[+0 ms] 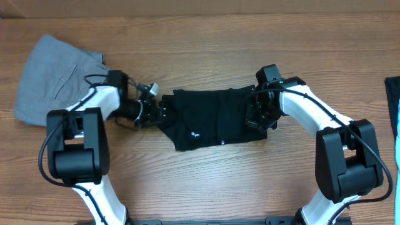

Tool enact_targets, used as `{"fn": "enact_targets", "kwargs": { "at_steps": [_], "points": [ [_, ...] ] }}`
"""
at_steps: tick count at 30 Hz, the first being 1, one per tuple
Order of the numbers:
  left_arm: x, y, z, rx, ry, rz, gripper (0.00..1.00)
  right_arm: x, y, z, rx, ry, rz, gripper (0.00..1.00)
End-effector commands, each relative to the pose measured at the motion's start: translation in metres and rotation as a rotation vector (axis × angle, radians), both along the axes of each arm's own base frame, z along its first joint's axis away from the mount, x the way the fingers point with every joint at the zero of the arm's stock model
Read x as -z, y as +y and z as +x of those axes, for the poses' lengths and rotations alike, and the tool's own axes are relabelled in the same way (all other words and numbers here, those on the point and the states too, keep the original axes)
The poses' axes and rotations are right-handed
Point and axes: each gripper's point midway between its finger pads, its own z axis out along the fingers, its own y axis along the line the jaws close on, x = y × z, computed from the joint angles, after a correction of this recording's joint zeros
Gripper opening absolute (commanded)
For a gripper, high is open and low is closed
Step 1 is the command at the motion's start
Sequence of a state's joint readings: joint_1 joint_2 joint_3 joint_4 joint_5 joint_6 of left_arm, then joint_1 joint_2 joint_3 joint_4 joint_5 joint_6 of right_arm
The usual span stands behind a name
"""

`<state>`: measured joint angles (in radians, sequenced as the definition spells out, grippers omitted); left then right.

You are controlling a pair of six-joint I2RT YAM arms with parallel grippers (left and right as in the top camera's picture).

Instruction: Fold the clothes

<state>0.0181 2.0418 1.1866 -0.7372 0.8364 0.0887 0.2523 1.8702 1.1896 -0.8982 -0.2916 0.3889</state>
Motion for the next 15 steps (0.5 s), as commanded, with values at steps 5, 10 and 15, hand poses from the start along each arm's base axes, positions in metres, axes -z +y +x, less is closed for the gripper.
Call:
{"fn": "enact_targets", "kwargs": {
  "at_steps": [5, 10, 15],
  "points": [
    [0.070, 0.003, -0.038, 0.070, 0.147, 0.270, 0.72, -0.001, 0.002, 0.001, 0.002, -0.008, 0.003, 0.04],
    [0.064, -0.010, -0.032, 0.032, 0.150, 0.205, 0.72, -0.001, 0.003, 0.001, 0.002, -0.009, 0.003, 0.04],
    [0.061, -0.015, -0.031, 0.033, 0.150, 0.175, 0.66, -0.001, 0.002, 0.002, 0.002, -0.009, 0.003, 0.04]
  ]
}}
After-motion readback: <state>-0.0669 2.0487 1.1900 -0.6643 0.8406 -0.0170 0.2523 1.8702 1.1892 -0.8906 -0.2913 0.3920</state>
